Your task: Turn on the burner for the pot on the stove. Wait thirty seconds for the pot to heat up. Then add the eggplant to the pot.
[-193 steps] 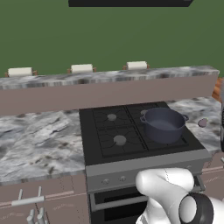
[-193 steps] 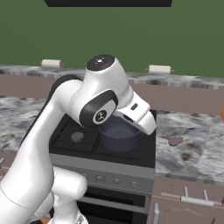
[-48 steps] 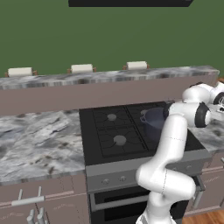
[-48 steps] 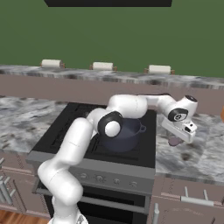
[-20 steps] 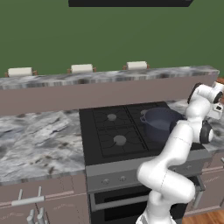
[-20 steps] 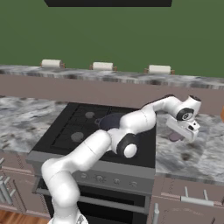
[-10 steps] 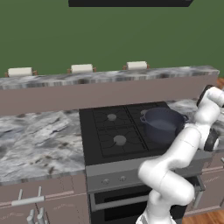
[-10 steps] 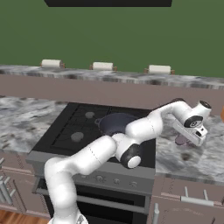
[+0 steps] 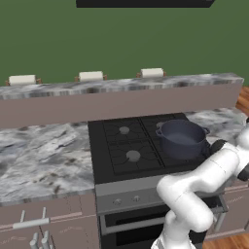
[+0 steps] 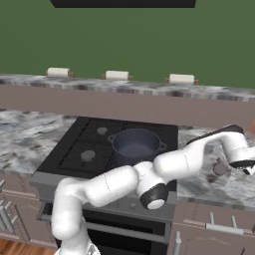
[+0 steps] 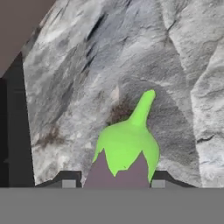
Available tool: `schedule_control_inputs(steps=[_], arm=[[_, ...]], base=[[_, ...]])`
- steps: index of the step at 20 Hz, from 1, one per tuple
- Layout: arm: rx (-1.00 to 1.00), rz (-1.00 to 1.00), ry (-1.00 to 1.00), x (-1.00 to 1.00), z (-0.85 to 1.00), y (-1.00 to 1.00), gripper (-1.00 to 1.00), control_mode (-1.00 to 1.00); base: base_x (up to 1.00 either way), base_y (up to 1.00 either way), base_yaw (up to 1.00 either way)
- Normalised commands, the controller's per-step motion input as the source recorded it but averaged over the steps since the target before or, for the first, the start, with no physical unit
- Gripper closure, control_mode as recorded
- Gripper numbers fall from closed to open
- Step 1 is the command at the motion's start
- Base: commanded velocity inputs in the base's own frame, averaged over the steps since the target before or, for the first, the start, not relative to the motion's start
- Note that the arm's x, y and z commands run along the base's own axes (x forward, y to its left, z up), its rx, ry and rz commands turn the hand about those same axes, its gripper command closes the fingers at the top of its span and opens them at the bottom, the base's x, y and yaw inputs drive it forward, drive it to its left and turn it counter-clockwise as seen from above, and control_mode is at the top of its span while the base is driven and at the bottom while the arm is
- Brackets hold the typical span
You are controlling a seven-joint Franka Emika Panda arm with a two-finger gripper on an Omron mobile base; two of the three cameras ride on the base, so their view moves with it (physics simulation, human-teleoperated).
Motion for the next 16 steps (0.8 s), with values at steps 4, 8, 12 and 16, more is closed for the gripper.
schedule_control_inputs(steps=[4,8,12,16], arm=[[0.01,0.0,-1.0,-1.0,0.05,0.61,1.0,-1.0],[0.0,0.0,-0.97,-0.94,0.04,0.9,1.0,-1.0],[0.0,0.0,-0.75,-0.57,0.0,1.0,1.0,-1.0],[0.0,0.0,-0.53,-0.16,0.07,1.0,1.0,-1.0]], base=[[0.0,0.0,0.0],[0.0,0.0,0.0],[0.0,0.0,0.0],[0.0,0.0,0.0]])
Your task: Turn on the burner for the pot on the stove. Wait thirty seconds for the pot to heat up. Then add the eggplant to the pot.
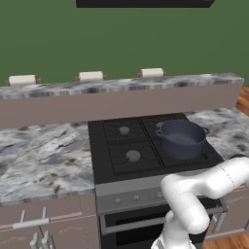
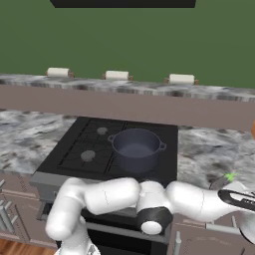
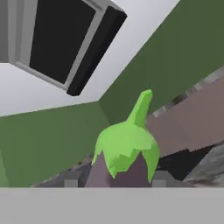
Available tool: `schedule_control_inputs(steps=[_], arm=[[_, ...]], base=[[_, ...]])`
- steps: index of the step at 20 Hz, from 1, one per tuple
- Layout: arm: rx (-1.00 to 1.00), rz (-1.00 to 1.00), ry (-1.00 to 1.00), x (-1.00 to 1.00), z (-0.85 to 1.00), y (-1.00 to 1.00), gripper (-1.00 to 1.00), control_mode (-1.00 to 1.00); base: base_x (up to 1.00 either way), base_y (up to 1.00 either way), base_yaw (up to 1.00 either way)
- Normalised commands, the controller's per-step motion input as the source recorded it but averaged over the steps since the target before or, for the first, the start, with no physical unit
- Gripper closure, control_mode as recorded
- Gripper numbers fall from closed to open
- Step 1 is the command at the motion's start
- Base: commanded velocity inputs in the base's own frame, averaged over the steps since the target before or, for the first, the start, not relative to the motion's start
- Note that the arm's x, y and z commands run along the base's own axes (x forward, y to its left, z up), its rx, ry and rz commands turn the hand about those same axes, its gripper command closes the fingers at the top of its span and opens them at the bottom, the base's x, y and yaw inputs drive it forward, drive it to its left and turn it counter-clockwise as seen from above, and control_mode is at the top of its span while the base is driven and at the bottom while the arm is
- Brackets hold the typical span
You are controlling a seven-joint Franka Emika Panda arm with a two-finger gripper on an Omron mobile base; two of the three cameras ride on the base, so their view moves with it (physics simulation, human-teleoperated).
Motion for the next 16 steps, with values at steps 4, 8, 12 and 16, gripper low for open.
schedule_control_inputs(steps=[4,8,12,16], arm=[[0.0,-0.01,-0.37,0.07,0.13,1.0,1.0,-1.0],[-0.02,-0.05,-0.29,0.11,0.54,1.0,1.0,-1.0],[-0.04,-0.16,-0.12,0.0,0.83,0.48,1.0,-1.0],[0.0,0.0,0.0,0.0,0.0,0.0,1.0,-1.0]], base=[[0.0,0.0,0.0],[0.0,0.0,0.0],[0.0,0.0,0.0],[0.0,0.0,0.0]])
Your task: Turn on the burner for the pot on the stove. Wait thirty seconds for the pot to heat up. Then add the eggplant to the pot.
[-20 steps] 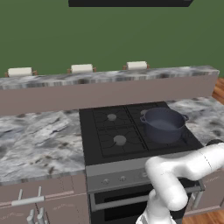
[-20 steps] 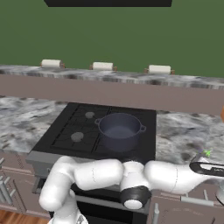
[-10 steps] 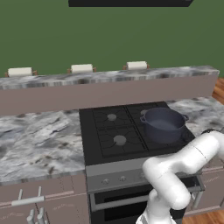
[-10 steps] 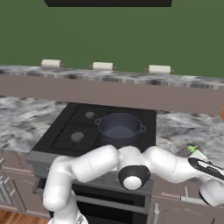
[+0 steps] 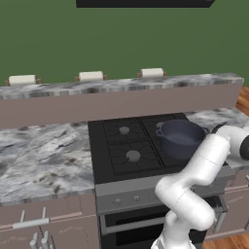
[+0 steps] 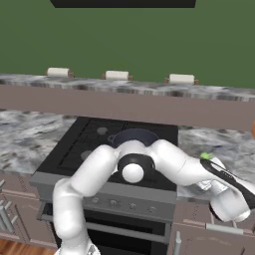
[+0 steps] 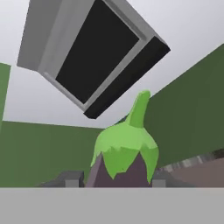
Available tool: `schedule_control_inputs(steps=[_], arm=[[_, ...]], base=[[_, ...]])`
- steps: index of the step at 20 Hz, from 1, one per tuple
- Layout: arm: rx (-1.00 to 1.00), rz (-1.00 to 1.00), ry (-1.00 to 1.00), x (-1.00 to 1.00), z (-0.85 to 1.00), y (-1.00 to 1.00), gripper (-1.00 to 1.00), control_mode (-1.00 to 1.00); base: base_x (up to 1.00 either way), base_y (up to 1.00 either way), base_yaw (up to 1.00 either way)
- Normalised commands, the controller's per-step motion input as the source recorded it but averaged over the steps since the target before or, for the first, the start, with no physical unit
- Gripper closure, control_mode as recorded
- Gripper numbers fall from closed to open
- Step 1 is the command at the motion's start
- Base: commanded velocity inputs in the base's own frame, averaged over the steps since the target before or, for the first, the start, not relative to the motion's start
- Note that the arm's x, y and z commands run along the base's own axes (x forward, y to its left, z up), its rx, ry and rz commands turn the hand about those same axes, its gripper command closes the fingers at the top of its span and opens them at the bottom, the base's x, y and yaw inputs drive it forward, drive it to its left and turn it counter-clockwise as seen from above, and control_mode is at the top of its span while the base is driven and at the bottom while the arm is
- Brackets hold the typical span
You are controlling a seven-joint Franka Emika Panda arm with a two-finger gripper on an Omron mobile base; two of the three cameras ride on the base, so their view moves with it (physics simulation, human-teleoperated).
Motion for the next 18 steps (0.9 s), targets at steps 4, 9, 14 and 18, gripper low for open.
schedule_control_inputs(steps=[4,9,14,18], arm=[[0.0,0.0,-0.1,0.0,0.43,0.11,1.0,-1.0],[-0.04,0.0,-0.02,0.0,0.79,0.91,1.0,-1.0],[-0.1,0.0,0.16,-0.06,0.9,0.68,1.0,-1.0],[-0.15,0.0,0.47,-0.16,0.41,0.46,1.0,-1.0]], base=[[0.0,0.0,0.0],[0.0,0.0,0.0],[0.0,0.0,0.0],[0.0,0.0,0.0]])
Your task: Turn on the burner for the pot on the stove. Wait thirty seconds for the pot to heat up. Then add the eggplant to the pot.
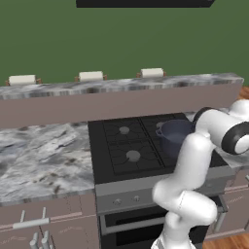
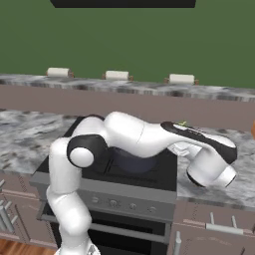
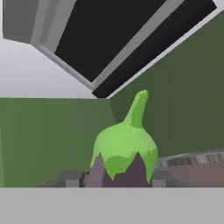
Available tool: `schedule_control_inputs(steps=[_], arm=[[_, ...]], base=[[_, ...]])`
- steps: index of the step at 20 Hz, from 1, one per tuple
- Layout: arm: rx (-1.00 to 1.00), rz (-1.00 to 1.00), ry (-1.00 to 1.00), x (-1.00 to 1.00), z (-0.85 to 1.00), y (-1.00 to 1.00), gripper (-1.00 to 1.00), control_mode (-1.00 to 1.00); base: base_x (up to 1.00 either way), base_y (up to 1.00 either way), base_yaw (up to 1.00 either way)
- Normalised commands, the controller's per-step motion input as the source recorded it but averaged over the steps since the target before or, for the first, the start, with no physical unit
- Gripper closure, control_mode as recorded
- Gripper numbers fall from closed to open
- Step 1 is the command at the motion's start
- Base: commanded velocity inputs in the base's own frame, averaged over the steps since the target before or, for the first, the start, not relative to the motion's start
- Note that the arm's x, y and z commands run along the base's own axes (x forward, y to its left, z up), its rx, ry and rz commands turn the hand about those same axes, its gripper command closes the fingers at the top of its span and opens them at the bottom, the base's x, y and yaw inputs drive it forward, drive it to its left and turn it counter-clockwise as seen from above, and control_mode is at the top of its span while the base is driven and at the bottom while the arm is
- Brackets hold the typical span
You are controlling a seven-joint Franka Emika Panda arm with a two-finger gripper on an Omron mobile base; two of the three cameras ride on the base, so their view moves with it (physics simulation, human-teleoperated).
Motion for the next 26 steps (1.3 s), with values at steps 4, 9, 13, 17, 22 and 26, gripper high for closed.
schedule_control_inputs(steps=[4,9,13,17,22,26], arm=[[-0.2,0.0,0.65,0.0,0.06,0.56,1.0,-1.0],[-0.24,0.0,0.65,0.13,0.0,0.79,1.0,-1.0],[-0.29,0.0,0.59,0.43,0.0,0.91,1.0,-1.0],[-0.27,0.0,0.62,0.44,0.0,0.86,1.0,-1.0],[-0.29,0.0,0.52,0.47,0.0,0.72,1.0,-1.0],[-0.23,0.0,0.39,0.33,-0.06,0.46,1.0,-1.0]], base=[[0.0,0.0,0.0],[0.0,0.0,0.0],[0.0,0.0,0.0],[0.0,0.0,0.0],[0.0,0.0,0.0],[0.0,0.0,0.0]])
